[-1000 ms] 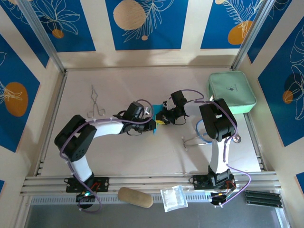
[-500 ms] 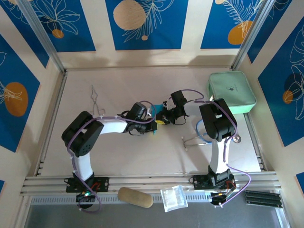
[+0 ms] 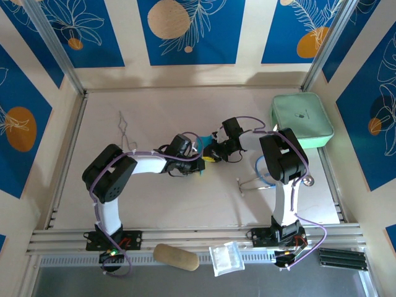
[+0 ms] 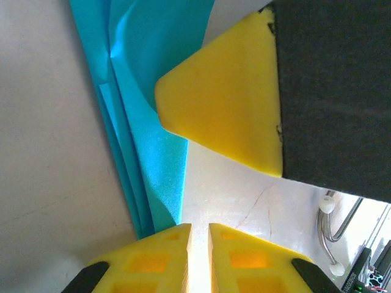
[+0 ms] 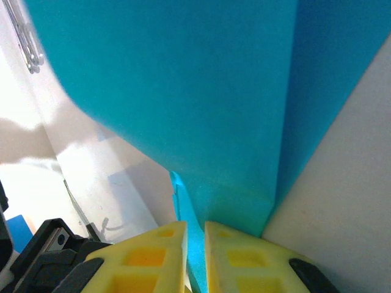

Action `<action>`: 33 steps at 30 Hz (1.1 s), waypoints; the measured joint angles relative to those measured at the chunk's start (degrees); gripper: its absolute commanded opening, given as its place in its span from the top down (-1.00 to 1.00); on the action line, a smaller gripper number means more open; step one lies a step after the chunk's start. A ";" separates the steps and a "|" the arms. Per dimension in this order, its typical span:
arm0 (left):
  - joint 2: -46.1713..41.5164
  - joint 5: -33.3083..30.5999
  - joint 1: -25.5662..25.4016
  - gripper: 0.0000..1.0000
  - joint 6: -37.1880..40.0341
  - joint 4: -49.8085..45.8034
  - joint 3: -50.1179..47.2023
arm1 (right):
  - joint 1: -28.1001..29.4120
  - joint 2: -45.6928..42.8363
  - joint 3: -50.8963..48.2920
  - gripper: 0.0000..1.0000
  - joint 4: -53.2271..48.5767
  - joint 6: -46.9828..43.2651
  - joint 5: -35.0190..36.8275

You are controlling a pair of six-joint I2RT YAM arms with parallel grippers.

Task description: Fold a paper plane with a square sheet of paper (pick it up from the middle)

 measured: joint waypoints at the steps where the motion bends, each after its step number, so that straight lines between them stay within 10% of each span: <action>1: 0.00 0.00 0.00 0.70 0.00 0.04 -0.07 | 0.02 0.00 0.04 0.64 -0.09 -0.02 0.02; 33: 0.39 -1.14 -0.07 0.88 -1.11 2.78 -2.25 | 1.22 1.46 4.52 0.66 -7.02 -1.60 2.89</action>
